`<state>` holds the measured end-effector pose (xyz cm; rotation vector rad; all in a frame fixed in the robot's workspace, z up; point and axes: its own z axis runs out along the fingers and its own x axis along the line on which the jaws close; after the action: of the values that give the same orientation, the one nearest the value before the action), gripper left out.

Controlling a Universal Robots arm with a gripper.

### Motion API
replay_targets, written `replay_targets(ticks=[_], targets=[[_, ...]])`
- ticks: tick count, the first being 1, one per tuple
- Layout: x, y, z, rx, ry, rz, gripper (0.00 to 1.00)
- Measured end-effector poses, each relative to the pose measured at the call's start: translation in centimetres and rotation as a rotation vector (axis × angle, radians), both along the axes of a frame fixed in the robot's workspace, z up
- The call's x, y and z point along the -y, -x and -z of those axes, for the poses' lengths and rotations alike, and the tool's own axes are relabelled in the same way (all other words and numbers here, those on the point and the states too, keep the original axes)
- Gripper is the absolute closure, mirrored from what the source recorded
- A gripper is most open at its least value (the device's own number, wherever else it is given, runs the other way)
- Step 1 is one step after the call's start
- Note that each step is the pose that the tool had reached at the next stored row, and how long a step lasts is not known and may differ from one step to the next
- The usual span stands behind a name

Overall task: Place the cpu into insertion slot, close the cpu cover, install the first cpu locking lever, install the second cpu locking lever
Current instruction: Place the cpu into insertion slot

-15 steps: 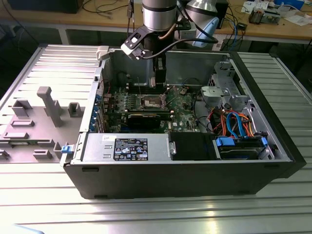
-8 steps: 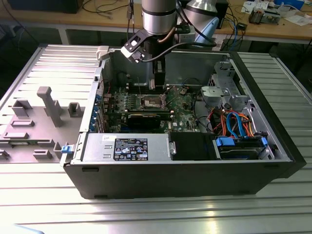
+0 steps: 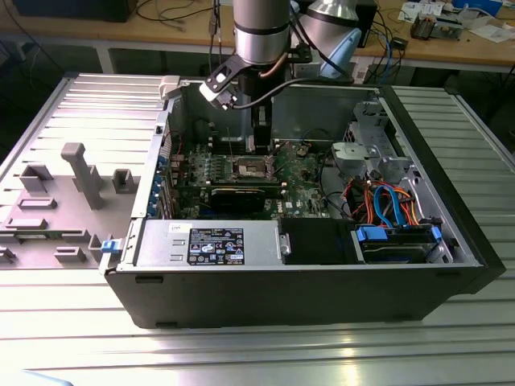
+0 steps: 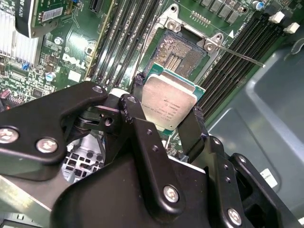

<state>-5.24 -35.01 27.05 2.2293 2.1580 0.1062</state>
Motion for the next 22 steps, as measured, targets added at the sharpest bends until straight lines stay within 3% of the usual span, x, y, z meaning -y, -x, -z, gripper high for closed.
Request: replay_targets(ticks=[5, 22], targets=[[0.0, 0.0, 0.44, -0.0001, 0.0001, 0.018, 0.45], [-0.01, 0.0, 0.55, 0.0002, -0.0003, 0.024, 0.45]])
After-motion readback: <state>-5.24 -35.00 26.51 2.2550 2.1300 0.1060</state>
